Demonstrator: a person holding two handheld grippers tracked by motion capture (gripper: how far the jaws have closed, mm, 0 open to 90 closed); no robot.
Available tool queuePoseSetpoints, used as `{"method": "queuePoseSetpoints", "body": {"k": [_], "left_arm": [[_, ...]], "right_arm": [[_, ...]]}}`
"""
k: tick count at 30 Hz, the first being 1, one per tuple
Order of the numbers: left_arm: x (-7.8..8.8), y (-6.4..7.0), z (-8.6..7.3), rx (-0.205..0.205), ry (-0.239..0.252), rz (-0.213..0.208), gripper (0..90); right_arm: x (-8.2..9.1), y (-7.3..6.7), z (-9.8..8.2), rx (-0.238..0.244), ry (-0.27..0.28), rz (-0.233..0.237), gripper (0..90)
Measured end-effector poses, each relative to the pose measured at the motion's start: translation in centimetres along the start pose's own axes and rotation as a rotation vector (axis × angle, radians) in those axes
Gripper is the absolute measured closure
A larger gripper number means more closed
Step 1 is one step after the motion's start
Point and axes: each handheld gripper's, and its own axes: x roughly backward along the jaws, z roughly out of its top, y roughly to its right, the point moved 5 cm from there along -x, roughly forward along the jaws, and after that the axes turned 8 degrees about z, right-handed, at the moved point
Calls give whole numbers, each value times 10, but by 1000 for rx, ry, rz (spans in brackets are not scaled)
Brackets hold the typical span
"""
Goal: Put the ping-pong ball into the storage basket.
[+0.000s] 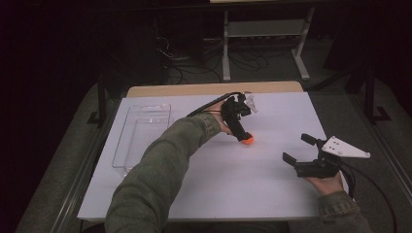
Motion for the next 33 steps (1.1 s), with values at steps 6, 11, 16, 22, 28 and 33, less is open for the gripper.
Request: {"method": "queuePoseSetpoints", "body": {"k": [6, 11, 16, 22, 28, 33], "left_arm": [[-9, -1, -3, -5, -16, -9, 0], [-15, 0, -5, -6, -20, -38, 0], [-22, 1, -7, -1, -29, -50, 0], [-31, 3, -9, -5, -40, -65, 0], [-38, 5, -10, -13, -49, -79, 0], [-42, 4, -13, -16, -65, -81, 0]], "right_arm": [[0, 0, 0, 1, -1, 1, 0], [2, 1, 0, -1, 0, -3, 0], [2, 1, 0, -2, 1, -2, 0], [3, 1, 0, 0, 4, -2, 0], [3, 1, 0, 0, 3, -2, 0], [3, 1, 0, 0, 4, -1, 0]]}}
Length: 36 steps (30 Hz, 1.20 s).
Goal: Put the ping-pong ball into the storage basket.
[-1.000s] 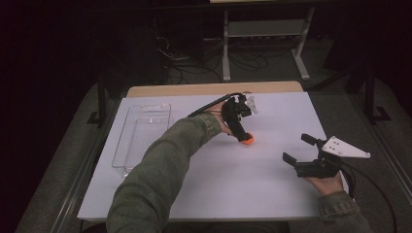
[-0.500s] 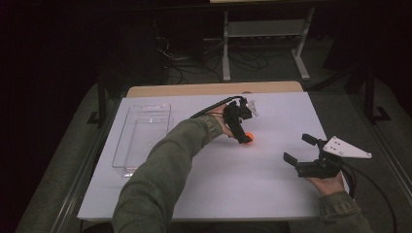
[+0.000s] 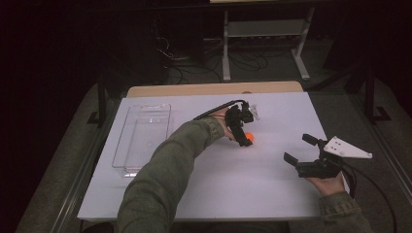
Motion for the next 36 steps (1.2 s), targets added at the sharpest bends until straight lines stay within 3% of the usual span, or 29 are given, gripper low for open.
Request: {"method": "queuePoseSetpoints", "body": {"k": [19, 28, 33, 36], "left_arm": [[-20, 3, -4, -17, -20, -38, 0], [-23, 3, -5, -25, -31, -39, 80], [-23, 1, -6, -24, -50, -1, 225], [-26, 1, -7, -20, -57, 0, 272]], "right_arm": [[-1, -2, -1, -2, -9, 13, 0], [-2, -2, -1, 3, -9, 14, 0], [-2, -2, 0, 10, -6, 14, 0], [-1, -2, 0, 12, -4, 12, 0]]}}
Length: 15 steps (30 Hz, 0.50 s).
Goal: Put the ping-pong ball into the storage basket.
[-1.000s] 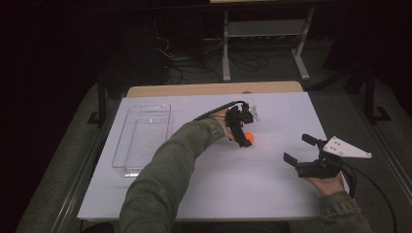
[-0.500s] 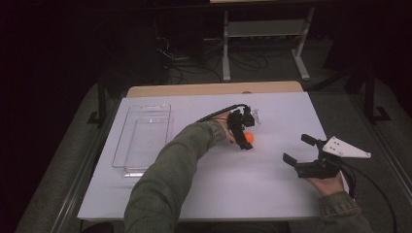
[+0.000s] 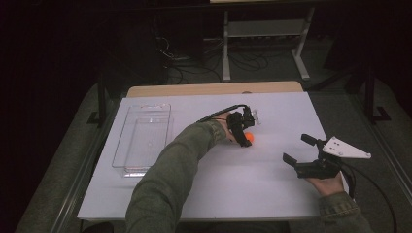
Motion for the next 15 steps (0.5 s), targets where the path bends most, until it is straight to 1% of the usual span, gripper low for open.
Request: {"method": "queuePoseSetpoints", "body": {"k": [5, 9, 11, 13, 15], "left_arm": [[-2, 1, 1, 3, 6, -5, 316], [-2, 2, 2, 1, 10, -9, 373], [-2, 2, 2, -1, 8, -5, 394], [-2, 2, 1, -14, 4, 0, 402], [-2, 2, 2, -12, 10, 4, 439]], "right_arm": [[0, 0, 0, -3, 2, -2, 0], [0, 0, 0, 2, -2, 0, 0], [0, 0, 0, 3, -2, 0, 0], [0, 0, 0, 3, 0, 0, 0], [0, 0, 0, 3, 0, 0, 0]]}}
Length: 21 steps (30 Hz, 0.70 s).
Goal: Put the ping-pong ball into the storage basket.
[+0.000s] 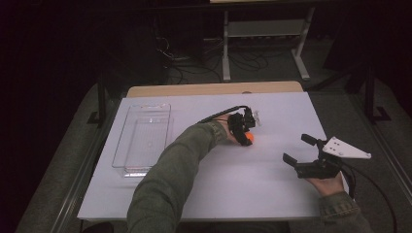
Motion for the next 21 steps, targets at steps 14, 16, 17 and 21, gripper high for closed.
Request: {"method": "queuePoseSetpoints", "body": {"k": [14, 16, 17, 21], "left_arm": [[3, 1, 2, -20, 3, 3, 506], [5, 1, 2, -18, 3, -2, 506], [7, 1, 2, -15, 3, -3, 506], [13, 0, 2, -18, 4, 4, 506]], "right_arm": [[-1, 0, 0, -1, -4, 1, 0], [-2, -1, 0, 1, -5, 3, 0], [-2, 0, 0, 2, -5, 2, 0], [-2, 0, -1, 3, -5, 1, 0]]}}
